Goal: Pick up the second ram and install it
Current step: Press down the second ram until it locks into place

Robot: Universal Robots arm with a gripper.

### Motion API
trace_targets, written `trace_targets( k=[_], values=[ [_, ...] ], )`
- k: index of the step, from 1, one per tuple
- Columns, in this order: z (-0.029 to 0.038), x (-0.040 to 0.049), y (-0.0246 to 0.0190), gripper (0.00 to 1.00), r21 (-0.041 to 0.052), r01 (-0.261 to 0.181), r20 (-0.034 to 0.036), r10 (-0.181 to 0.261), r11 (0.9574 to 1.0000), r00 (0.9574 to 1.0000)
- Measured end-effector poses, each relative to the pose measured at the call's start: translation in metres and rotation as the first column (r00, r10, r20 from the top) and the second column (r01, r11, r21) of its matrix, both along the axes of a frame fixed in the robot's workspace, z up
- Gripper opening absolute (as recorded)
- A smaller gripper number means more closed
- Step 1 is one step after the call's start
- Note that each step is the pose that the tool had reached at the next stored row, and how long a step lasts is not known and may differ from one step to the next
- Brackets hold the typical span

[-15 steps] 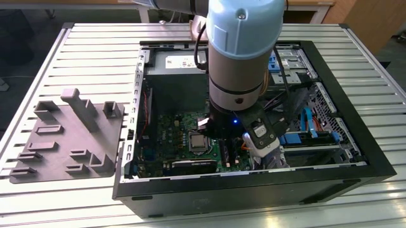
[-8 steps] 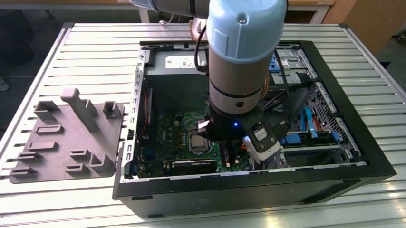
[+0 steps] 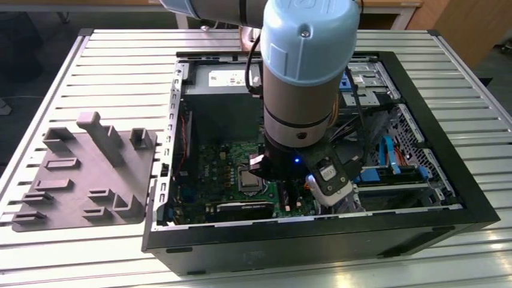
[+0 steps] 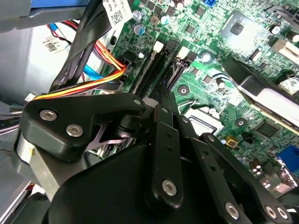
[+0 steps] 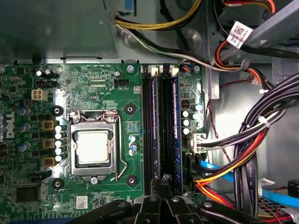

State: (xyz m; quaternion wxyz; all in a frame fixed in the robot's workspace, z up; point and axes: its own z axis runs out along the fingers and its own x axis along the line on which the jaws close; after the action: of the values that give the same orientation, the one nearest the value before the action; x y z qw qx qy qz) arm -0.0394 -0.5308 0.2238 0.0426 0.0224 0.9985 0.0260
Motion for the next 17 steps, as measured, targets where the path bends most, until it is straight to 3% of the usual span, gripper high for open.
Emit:
trace_targets(
  k=[17],
  values=[
    [-0.0064, 0.0000, 0.0000, 0.11, 0.0000, 0.000, 0.0000, 0.000, 1.0000, 1.0000]
  ],
)
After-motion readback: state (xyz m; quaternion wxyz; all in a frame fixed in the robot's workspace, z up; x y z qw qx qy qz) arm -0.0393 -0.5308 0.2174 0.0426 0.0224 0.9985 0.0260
